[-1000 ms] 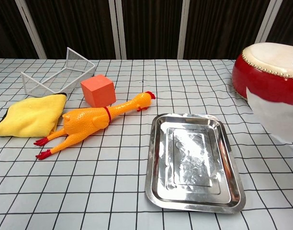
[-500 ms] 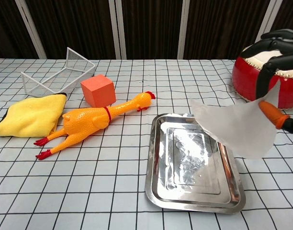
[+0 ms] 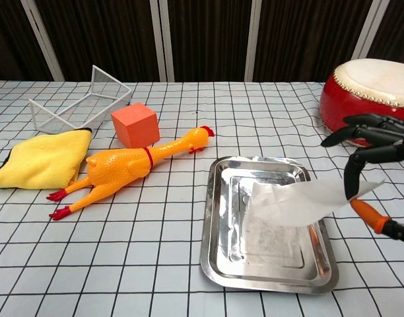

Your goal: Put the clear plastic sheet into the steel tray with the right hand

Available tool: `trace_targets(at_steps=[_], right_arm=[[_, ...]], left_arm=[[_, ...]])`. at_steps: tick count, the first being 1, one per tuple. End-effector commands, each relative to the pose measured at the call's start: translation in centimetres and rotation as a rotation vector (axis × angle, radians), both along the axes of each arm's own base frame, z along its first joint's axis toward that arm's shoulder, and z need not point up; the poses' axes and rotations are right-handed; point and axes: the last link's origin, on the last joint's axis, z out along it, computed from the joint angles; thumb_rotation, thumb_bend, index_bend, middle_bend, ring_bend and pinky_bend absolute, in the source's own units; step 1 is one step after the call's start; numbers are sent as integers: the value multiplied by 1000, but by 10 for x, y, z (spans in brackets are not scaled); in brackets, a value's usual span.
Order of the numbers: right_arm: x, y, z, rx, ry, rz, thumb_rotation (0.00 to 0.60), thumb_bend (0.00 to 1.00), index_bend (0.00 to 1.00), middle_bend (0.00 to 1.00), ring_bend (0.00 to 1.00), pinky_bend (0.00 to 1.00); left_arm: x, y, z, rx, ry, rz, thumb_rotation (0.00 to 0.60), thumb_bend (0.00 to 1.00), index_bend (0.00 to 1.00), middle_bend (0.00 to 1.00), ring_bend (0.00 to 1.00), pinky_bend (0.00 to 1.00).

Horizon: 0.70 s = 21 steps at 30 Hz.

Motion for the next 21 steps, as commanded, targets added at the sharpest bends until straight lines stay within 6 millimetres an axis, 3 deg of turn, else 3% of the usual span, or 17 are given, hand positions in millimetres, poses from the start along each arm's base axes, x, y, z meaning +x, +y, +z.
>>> trace_targets(at_steps=[1, 11, 21], right_arm=[[-1, -5, -10, 52, -9, 43, 600, 543, 695, 230, 57, 0], [18, -34, -20, 109, -24, 77, 600, 553, 696, 230, 57, 0], [18, -35, -33, 161, -23, 53, 600, 552, 696, 230, 57, 0]], left_arm=[[0, 0, 0, 0, 1, 1, 600, 0, 0, 0, 0, 0], [-4, 2, 6, 22, -11, 23, 600, 0, 0, 0, 0, 0], [-6, 3, 7, 22, 2, 23, 600, 0, 0, 0, 0, 0]])
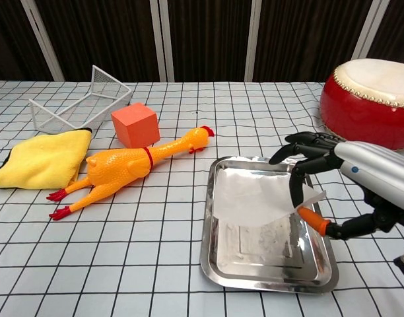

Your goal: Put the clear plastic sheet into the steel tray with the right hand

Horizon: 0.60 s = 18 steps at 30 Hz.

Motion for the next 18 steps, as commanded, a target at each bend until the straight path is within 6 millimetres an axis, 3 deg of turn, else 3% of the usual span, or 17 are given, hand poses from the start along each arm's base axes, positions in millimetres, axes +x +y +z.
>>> trace_targets(at_steps=[1, 5, 18], right_arm=[[-1, 2, -1, 4, -4, -7, 600, 553, 696, 230, 57, 0], [-4, 2, -1, 0, -3, -22, 600, 552, 680, 230, 54, 0], [-2, 14, -1, -2, -32, -24, 600, 525, 430, 202, 0, 0]], left_arm=[[0, 0, 0, -2, 2, 0, 600, 0, 0, 0, 0, 0], [0, -1, 0, -3, 5, -2, 600, 0, 0, 0, 0, 0], [1, -2, -2, -6, 15, -5, 600, 0, 0, 0, 0, 0]])
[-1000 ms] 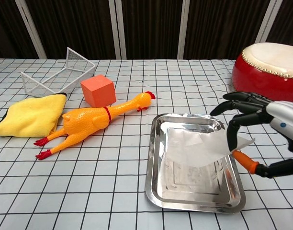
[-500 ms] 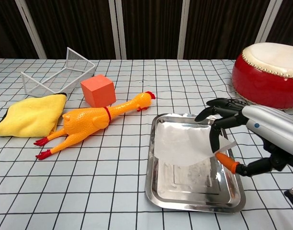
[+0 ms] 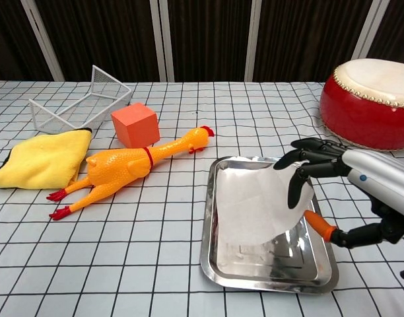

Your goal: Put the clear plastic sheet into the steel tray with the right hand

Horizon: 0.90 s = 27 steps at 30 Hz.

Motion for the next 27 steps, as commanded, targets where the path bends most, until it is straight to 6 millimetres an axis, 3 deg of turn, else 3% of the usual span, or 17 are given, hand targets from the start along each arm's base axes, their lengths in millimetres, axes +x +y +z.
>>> trace_targets(at_steps=[1, 11, 18, 23, 27], right_arm=[[1, 2, 0, -2, -6, 5, 600, 517, 420, 200, 0, 0], [-4, 4, 7, -30, 12, 8, 600, 501, 395, 197, 0, 0], [-21, -2, 22, -82, 118, -8, 600, 499, 363, 197, 0, 0], [-54, -10, 63, -196, 273, -66, 600, 499, 325, 168, 0, 0], [-85, -2, 104, -292, 370, -166, 600, 499, 166, 75, 0, 0]], left_arm=[[0, 0, 0, 0, 0, -1, 600, 0, 0, 0, 0, 0], [0, 0, 0, -3, 1, -4, 600, 0, 0, 0, 0, 0], [0, 0, 0, -4, -12, 4, 600, 0, 0, 0, 0, 0], [0, -1, 0, -8, -10, 4, 600, 0, 0, 0, 0, 0], [0, -1, -1, -12, -5, 0, 600, 0, 0, 0, 0, 0]])
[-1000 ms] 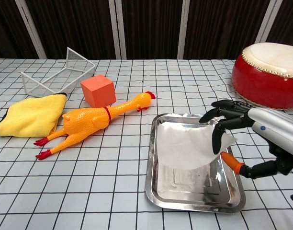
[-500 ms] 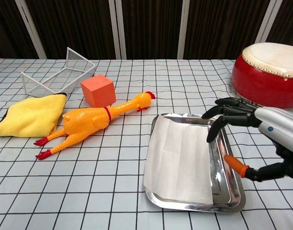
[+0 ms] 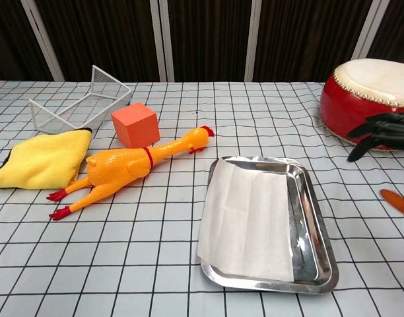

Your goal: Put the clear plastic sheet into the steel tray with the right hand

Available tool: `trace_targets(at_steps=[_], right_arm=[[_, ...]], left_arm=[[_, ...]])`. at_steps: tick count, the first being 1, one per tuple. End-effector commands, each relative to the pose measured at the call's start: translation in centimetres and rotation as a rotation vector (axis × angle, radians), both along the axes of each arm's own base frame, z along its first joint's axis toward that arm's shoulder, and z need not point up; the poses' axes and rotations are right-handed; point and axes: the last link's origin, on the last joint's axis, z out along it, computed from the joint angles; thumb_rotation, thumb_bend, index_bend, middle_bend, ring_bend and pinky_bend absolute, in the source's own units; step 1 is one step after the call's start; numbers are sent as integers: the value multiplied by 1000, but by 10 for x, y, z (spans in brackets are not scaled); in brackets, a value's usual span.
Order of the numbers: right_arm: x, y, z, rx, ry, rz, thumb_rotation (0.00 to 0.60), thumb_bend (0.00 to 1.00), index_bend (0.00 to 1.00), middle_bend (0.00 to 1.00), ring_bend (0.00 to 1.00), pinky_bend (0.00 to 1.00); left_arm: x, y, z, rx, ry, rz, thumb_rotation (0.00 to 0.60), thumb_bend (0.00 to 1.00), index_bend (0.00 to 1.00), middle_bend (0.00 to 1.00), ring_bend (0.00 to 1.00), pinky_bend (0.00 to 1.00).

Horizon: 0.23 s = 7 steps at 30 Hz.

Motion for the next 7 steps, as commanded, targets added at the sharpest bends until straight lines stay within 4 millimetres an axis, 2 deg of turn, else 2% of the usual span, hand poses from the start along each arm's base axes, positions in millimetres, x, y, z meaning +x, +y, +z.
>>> trace_targets(at_steps=[1, 2, 4, 7], right_arm=[[-28, 9, 39, -109, 88, -101, 600, 499, 108, 46, 0, 0], [-37, 15, 52, -134, 109, -150, 600, 499, 74, 31, 0, 0], [-42, 21, 65, -157, 126, -200, 600, 499, 9, 5, 0, 0], [-45, 30, 81, -201, 145, -247, 600, 497, 0, 0, 0, 0]], left_arm=[[0, 0, -1, -2, 3, -2, 600, 0, 0, 0, 0, 0], [1, -1, -1, -4, 6, -5, 600, 0, 0, 0, 0, 0], [2, -2, -2, -5, 11, -8, 600, 0, 0, 0, 0, 0], [2, -4, -2, -6, 17, -13, 600, 0, 0, 0, 0, 0]])
